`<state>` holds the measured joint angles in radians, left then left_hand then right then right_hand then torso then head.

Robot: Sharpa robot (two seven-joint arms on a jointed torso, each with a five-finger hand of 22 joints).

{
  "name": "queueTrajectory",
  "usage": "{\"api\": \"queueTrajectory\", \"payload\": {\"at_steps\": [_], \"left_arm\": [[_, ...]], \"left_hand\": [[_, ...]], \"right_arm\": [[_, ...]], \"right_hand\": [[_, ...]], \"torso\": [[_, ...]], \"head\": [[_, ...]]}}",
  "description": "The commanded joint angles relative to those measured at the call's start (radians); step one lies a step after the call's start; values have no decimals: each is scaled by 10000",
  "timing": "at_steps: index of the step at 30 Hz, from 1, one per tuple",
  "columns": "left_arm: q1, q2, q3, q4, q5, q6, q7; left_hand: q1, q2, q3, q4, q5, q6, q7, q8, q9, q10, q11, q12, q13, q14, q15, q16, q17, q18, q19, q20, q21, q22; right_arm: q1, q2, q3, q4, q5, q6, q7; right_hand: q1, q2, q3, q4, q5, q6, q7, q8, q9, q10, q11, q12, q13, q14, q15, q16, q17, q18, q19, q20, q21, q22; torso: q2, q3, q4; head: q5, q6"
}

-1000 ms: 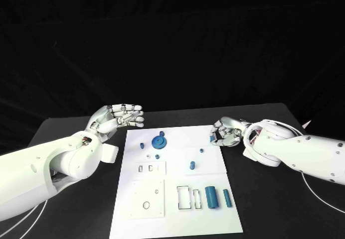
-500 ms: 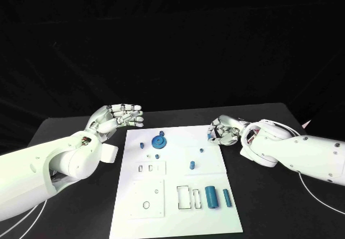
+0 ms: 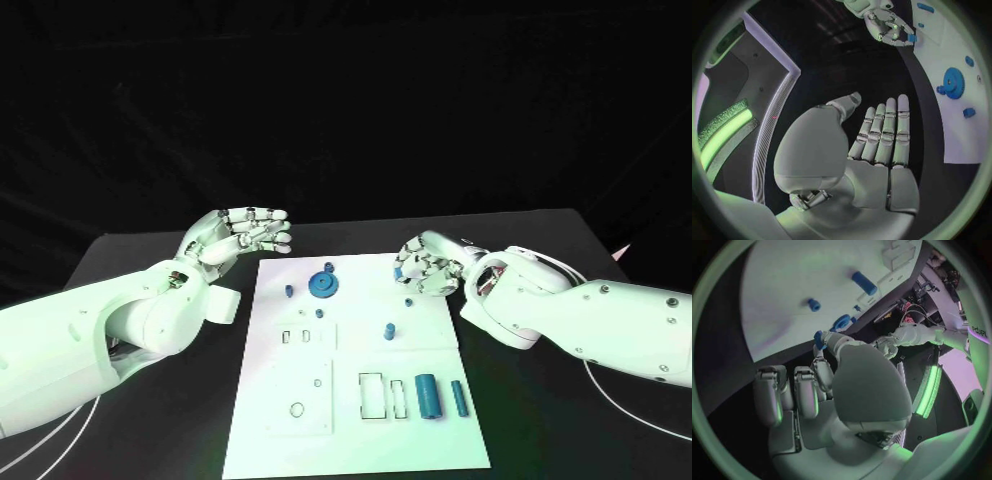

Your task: Assemble the parts on the task board

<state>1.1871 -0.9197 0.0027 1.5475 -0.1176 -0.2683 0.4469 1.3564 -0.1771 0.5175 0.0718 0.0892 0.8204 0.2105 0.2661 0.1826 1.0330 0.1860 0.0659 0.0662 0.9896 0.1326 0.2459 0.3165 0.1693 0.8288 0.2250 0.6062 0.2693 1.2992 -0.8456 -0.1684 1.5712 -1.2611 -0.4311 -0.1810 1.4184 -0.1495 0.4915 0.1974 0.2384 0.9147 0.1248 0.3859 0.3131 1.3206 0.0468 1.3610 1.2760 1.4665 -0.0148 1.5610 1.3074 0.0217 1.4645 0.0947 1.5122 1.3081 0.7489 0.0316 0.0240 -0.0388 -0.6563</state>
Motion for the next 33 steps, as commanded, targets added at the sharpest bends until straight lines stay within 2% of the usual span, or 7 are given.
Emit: {"api": "queueTrajectory", "payload": {"at_steps": [1,3,7,12,17,21,33], "left_arm": [[8,18,4,-8,50,145,58],[8,21,2,-21,58,149,55],[4,7,-3,-35,79,162,49],[2,15,-16,-62,102,162,34],[1,-9,-65,-42,132,151,11],[0,-25,-98,-30,154,137,11],[1,-61,-115,26,158,142,5]], "left_hand": [[7,63,-33,-46,-34,-45,344,-41,12,-84,7,-4,9,-65,26,-37,10,89,-49,7,36,10],[7,63,-33,-46,-34,-45,344,-41,12,-84,7,-4,9,-65,26,-37,10,89,-49,7,36,10],[7,63,-33,-46,-34,-45,344,-41,12,-84,7,-4,9,-65,26,-37,10,89,-49,7,36,10],[7,63,-33,-46,-34,-45,344,-41,12,-84,7,-4,9,-65,26,-37,10,89,-49,7,36,10],[17,72,-39,-45,-33,-45,349,-43,15,-85,9,2,11,-61,28,-51,40,92,-76,11,75,30],[17,72,-39,-45,-33,-45,349,-43,15,-85,9,2,11,-61,28,-51,40,92,-76,11,75,30],[20,73,-42,-44,-32,-40,347,-40,18,-79,8,7,13,-59,28,-56,51,93,-86,12,90,37]], "right_arm": [[11,186,3,269,-442,-601,-622],[10,350,4,409,-485,-632,-681],[-72,786,5,701,-655,-661,-725],[-229,1319,5,819,-909,-689,-985],[-483,1859,5,813,-1155,-691,-1403],[-728,2274,4,689,-1576,-653,-1603],[-1258,3060,-36,245,-2348,-471,-1629]], "right_hand": [[-132,65,69,13,88,59,24,80,108,96,12,35,17,1025,-47,71,2560,-68,709,-63,24,2261],[-182,68,103,8,128,51,27,87,114,100,14,32,19,1026,-46,71,2562,-71,716,-62,33,2268],[-270,26,139,-14,198,33,36,97,123,95,21,21,15,1027,-41,74,2568,-76,729,-60,52,2282],[-327,37,192,-32,270,38,34,118,135,110,20,25,30,1026,-39,72,2564,-80,738,-58,67,2293],[-382,33,232,-52,334,30,41,130,144,104,23,12,23,1028,-37,75,2571,-82,743,-57,73,2299],[-413,22,248,-66,362,30,44,140,150,106,25,9,24,1026,-37,72,2562,-84,749,-56,82,2305],[-478,-54,265,-121,371,23,49,158,162,77,30,-24,-7,1023,-33,67,2549,-66,707,-53,14,2264]], "torso": [[-6,-6,-4],[-5,-12,13],[-34,-32,3],[-74,-77,-9],[-113,-107,-16],[-127,-135,6],[-94,-101,-11]], "head": [[63,-6],[119,-35],[221,17],[397,-14],[622,17],[681,-30],[821,-163]]}}
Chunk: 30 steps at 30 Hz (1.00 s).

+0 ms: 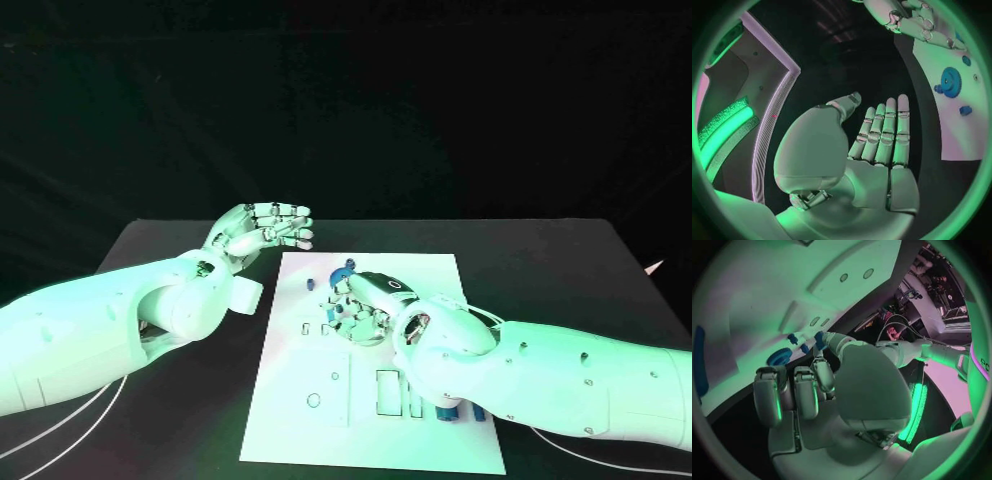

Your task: Assemble the parts on the task board

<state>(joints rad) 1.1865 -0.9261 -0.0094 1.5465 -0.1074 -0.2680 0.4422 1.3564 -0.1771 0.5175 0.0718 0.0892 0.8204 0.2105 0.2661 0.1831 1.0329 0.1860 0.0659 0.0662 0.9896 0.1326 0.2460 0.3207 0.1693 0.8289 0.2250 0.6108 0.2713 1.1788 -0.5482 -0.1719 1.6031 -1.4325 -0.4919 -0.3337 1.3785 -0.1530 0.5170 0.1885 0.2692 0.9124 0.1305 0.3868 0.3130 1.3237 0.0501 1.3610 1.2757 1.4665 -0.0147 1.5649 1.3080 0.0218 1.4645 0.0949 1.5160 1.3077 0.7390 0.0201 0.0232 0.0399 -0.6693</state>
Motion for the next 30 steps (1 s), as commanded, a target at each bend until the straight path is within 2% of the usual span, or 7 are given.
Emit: {"api": "queueTrajectory", "payload": {"at_steps": [1,7,14,19,24,30], "left_arm": [[7,3,5,36,55,139,52],[7,-18,5,58,45,156,51],[7,-35,5,53,41,156,45],[7,-26,5,49,35,172,38],[7,-34,5,41,33,183,33],[7,-32,5,31,33,198,28]], "left_hand": [[20,73,-42,-44,-32,-40,347,-40,13,-79,8,6,13,-59,28,-57,9,92,-87,12,44,17],[20,73,-42,-44,-32,-40,347,-40,13,-79,8,6,13,-59,28,-57,9,92,-87,12,44,17],[20,73,-42,-44,-32,-40,347,-40,13,-79,8,6,13,-59,28,-57,9,92,-87,12,44,17],[26,74,-43,-45,-30,-35,345,-38,15,-73,6,10,15,-60,27,-65,21,93,-101,14,60,25],[26,74,-43,-45,-30,-35,345,-38,15,-73,6,10,15,-60,27,-65,21,93,-101,14,60,25],[22,71,-47,-42,-31,-34,346,-37,17,-71,7,11,15,-63,29,-71,28,92,-111,16,67,29]], "right_arm": [[-59,96,-1,-81,-650,140,-101],[-182,259,-15,-280,-1167,222,-134],[-231,291,-26,-352,-1401,419,-172],[-246,283,-33,-357,-1480,561,-196],[-252,245,-40,-345,-1502,712,-230],[-255,205,-50,-349,-1518,777,-289]], "right_hand": [[-80,-19,11,-31,63,46,-8,149,163,45,-3,-23,-4,1023,-34,27,2543,-67,707,-54,-25,2268],[-113,-52,12,-47,52,41,-5,154,167,29,1,-40,-21,1022,-32,26,2541,-62,696,-53,-44,2256],[-216,-125,8,-69,-7,38,1,170,176,36,7,-41,-9,1025,-25,30,2551,-65,701,-48,-36,2264],[-290,-144,11,-66,-66,33,4,177,180,24,11,-56,-23,1021,-21,24,2533,-65,702,-44,-36,2265],[-356,-174,5,-67,-119,28,4,181,182,29,13,-55,-16,1019,-19,22,2528,-66,704,-41,-33,2269],[-420,-216,-7,-70,-162,30,1,190,186,40,13,-50,-3,1020,-19,22,2530,-65,702,-39,-39,2267]], "torso": [[5,14,-4],[1,13,22],[-18,15,-7],[-22,-5,13],[-24,4,12],[-22,-5,5]], "head": [[34,-33],[90,-130],[137,-225],[146,-253],[181,-282],[210,-300]]}}
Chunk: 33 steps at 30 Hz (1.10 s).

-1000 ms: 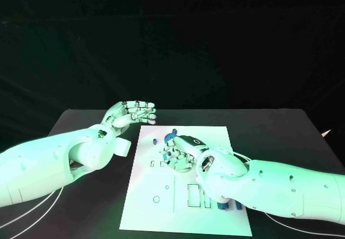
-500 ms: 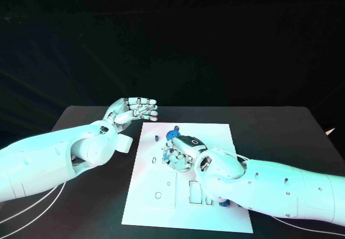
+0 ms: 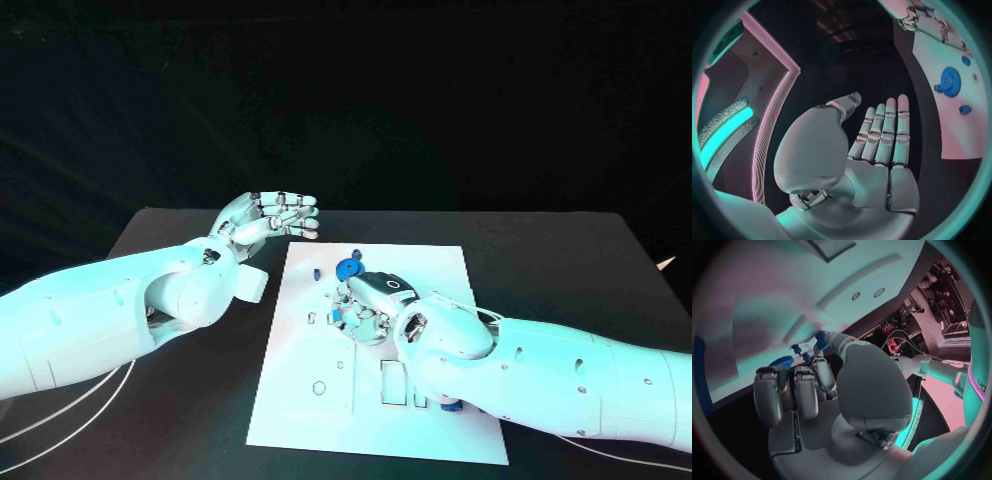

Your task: Assemble the parts on the task board

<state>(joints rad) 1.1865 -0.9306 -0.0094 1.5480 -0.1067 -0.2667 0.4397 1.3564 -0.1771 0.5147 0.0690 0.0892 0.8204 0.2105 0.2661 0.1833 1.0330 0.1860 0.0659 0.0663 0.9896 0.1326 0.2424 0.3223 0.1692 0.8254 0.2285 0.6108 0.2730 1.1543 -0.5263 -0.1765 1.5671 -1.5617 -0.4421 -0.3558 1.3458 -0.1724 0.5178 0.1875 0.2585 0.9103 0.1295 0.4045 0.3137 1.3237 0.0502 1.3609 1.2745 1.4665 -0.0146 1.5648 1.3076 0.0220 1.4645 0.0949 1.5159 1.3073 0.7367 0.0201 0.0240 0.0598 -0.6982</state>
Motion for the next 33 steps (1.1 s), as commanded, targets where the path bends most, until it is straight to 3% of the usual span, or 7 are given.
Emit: {"api": "queueTrajectory", "payload": {"at_steps": [1,20,33], "left_arm": [[7,14,6,15,26,190,51],[5,43,6,-34,25,227,39],[4,76,6,-89,25,245,25]], "left_hand": [[22,71,-19,-14,-31,-34,346,-37,15,-71,6,11,15,-63,29,-35,11,93,-76,-19,67,12],[20,68,-23,-12,-31,-34,346,-37,16,-71,7,11,15,-67,30,-41,17,92,-86,-18,73,16],[20,68,-23,-12,-31,-34,346,-37,16,-71,7,11,15,-67,30,-41,17,92,-86,-18,73,16]], "right_arm": [[-9,-20,-5,10,-228,280,-77],[-14,-45,-17,-17,-239,349,-148],[-14,-61,-18,-13,-240,365,-96]], "right_hand": [[-92,-22,-15,-60,-55,51,11,14,179,40,12,-49,9,1020,-19,23,2533,-66,702,-40,-38,2270],[-402,-238,-111,-29,-202,-20,47,-10,163,17,40,-82,-8,1013,0,13,2506,-54,674,-25,-88,2246],[-548,-486,-210,-80,-216,-336,151,-200,70,-260,129,-311,-259,994,71,-18,2426,-22,596,29,-223,2174]], "torso": [[5,-4,-3],[6,5,-10],[4,3,-13]], "head": [[12,-16],[50,-45],[55,-89]]}}
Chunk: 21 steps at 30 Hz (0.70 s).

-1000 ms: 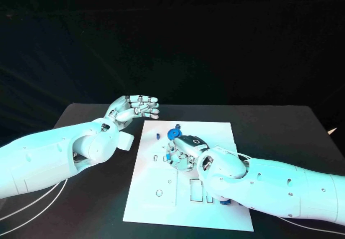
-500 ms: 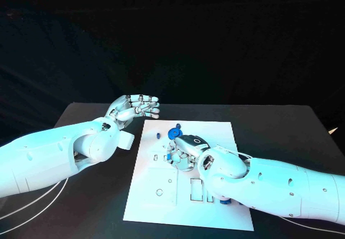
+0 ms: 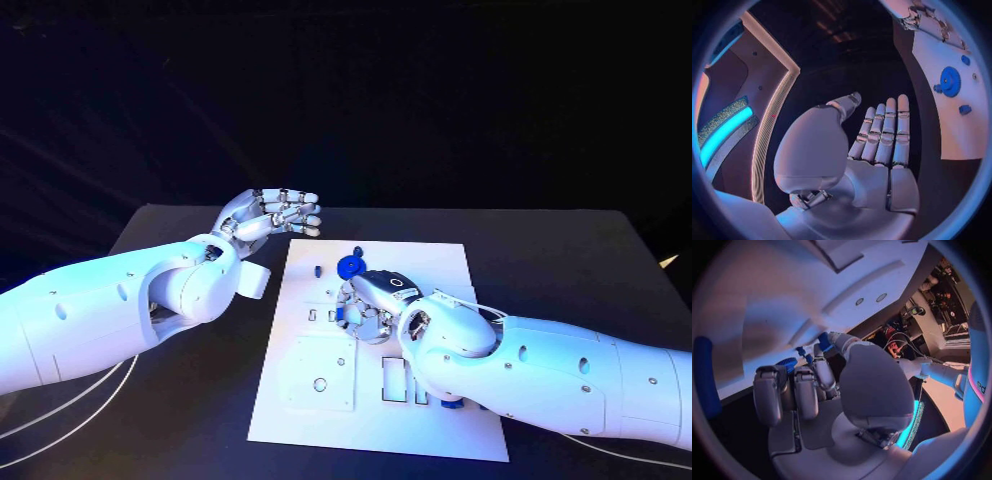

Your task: Assemble the parts on the task board

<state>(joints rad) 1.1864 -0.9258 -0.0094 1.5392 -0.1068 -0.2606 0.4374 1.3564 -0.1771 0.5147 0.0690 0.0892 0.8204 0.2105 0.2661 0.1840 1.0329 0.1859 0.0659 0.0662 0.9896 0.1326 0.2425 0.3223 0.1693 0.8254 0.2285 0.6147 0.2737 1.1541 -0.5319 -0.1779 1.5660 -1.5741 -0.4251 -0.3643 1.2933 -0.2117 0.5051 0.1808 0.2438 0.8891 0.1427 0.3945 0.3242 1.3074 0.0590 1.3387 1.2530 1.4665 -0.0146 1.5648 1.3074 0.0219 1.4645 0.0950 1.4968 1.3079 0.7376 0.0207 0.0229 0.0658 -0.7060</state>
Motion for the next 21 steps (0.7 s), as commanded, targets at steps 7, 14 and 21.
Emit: {"api": "queueTrajectory", "payload": {"at_steps": [7,14,21], "left_arm": [[5,43,6,-51,25,194,24],[5,57,5,-100,29,205,6],[5,62,5,-123,32,219,-12]], "left_hand": [[7,70,-33,2,-30,-35,350,-39,10,-75,11,9,15,-74,34,-57,35,91,-113,-13,54,19],[7,70,-33,2,-30,-35,350,-39,10,-75,11,9,15,-74,34,-57,35,91,-113,-13,54,19],[-3,77,-36,13,-30,-35,353,-40,11,-77,13,8,14,-74,36,-61,42,91,-120,-11,60,21]], "right_arm": [[-10,-6,-5,-7,-117,149,14],[-9,14,-5,-5,-118,123,23],[-6,16,-5,8,-119,80,40]], "right_hand": [[-112,-237,-151,-17,-104,-374,96,-293,-127,-208,111,-173,-128,992,131,-21,2420,-13,574,79,-75,2150],[-203,-373,-274,4,-200,-517,145,-418,-188,-392,163,-311,-287,983,177,-36,2383,10,518,124,-175,2098],[-252,-440,-548,61,-560,-667,201,-547,-252,-615,222,-461,-463,967,233,-61,2322,35,460,182,-284,2045]], "torso": [[-7,5,7],[-5,3,-3],[-2,5,6]], "head": [[-7,2],[-9,-2],[-12,-6]]}}
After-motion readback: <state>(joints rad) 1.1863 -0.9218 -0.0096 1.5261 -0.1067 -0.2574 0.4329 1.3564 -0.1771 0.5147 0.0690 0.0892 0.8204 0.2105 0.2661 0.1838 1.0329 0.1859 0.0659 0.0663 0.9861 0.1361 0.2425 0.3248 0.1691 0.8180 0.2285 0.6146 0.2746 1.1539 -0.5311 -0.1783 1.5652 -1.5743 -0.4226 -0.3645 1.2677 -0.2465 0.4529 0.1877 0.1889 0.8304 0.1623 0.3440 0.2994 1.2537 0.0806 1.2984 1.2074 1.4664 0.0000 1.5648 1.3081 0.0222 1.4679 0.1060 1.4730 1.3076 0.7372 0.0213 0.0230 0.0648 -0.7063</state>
